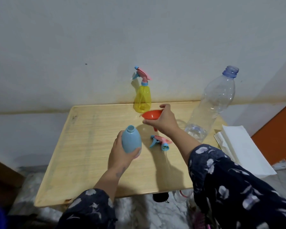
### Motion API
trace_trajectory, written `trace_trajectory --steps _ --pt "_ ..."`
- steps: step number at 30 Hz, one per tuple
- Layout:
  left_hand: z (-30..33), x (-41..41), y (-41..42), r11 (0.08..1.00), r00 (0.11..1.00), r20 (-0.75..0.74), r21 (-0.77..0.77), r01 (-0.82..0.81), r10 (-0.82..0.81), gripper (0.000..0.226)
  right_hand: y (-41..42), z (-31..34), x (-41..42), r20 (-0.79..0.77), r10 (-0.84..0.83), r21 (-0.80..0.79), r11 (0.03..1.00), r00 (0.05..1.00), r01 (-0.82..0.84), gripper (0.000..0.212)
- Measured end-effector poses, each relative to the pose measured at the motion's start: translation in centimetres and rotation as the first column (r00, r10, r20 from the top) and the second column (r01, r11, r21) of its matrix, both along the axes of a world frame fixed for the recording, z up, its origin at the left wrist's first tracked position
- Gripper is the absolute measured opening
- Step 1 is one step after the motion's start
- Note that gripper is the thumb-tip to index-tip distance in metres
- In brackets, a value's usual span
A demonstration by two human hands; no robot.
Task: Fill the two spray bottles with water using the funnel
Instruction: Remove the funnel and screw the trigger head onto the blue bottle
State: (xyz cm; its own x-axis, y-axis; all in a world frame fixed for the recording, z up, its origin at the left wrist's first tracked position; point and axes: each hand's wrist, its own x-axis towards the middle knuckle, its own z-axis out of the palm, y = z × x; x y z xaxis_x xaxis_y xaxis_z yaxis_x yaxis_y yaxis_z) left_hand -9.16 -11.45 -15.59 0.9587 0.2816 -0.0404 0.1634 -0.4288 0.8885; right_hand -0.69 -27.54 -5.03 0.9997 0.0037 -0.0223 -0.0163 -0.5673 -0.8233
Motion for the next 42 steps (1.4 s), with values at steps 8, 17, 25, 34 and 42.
trace_trajectory --steps 8,17,25,34,42 --pt "-0.5 0.1 0.2 1.000 0.999 0.046 -0.007 -0.009 0.009 0.078 -2.3 -5.0 4.6 -0.103 -0.091 -0.359 0.932 0.990 0.048 0.083" --pt "-0.6 0.6 -0.2 0.994 0.999 0.013 -0.101 -0.043 0.044 0.082 -3.5 -7.4 7.1 -0.180 -0.171 -0.399 0.913 0.969 0.087 0.078" --pt "-1.1 0.0 -1.1 0.997 0.997 0.009 -0.008 -0.073 0.073 0.109 -3.0 -5.6 6.1 0.036 -0.062 -0.662 0.746 0.997 0.070 0.088" --pt "-0.5 0.0 -1.1 0.997 0.995 0.093 0.072 -0.036 0.029 0.096 -2.0 -6.6 0.4 -0.158 -0.024 -0.686 0.722 0.987 -0.092 0.027" --pt "0.9 -0.8 0.7 0.999 0.994 0.113 0.051 0.002 -0.008 0.092 -2.0 -8.4 -1.2 -0.294 -0.227 -0.478 0.876 0.928 0.062 0.035"
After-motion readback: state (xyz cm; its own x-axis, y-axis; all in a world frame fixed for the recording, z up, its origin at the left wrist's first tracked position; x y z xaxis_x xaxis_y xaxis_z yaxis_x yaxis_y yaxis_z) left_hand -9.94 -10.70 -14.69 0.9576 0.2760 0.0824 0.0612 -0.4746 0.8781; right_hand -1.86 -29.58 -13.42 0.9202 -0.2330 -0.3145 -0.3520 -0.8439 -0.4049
